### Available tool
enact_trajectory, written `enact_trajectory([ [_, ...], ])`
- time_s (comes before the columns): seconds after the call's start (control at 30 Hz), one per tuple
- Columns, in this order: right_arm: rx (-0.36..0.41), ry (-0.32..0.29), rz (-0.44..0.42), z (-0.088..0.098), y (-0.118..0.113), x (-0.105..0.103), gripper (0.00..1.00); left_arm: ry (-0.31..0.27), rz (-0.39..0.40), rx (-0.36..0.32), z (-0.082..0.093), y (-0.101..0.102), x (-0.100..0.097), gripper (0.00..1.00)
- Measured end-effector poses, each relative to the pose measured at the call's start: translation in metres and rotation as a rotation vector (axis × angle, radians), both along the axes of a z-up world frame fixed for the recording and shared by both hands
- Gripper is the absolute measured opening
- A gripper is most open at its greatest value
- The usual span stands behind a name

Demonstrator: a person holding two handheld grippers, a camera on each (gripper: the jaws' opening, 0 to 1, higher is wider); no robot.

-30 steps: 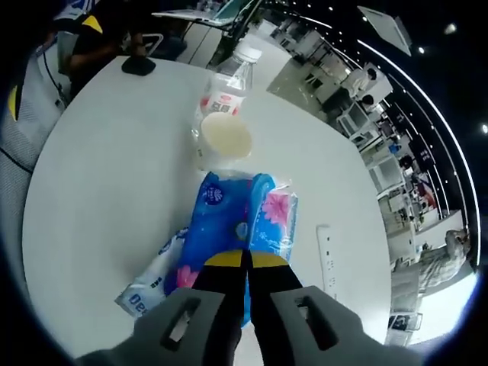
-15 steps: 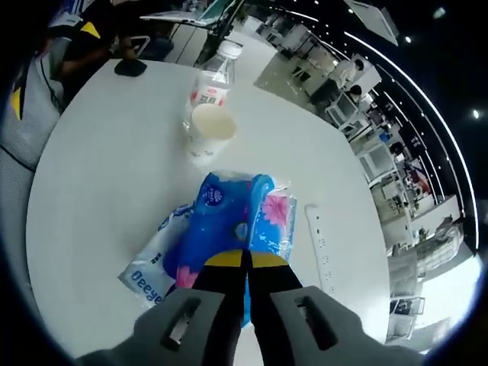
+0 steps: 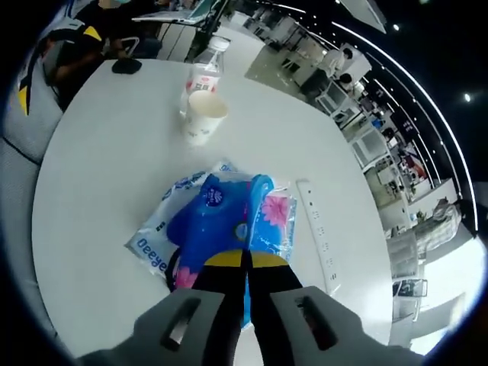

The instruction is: Arrange the tabletop items into an orderly group along one side of the table until the central work area is clear of visible clutter.

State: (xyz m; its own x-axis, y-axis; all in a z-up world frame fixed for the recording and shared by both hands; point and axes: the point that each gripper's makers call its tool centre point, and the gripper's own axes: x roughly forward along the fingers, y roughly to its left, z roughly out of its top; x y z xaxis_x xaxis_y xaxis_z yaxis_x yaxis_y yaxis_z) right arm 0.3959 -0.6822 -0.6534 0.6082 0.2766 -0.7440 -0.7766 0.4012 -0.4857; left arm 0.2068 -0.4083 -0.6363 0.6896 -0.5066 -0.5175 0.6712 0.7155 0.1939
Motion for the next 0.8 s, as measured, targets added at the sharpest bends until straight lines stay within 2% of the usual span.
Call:
enact_trajectory([
  [0.8,0.003,0.024,-0.161,-0.006,-0.073,-0.038,0.0,0.009,-0.02,-0.018,0.0,-0.005,-0.006,0.99],
])
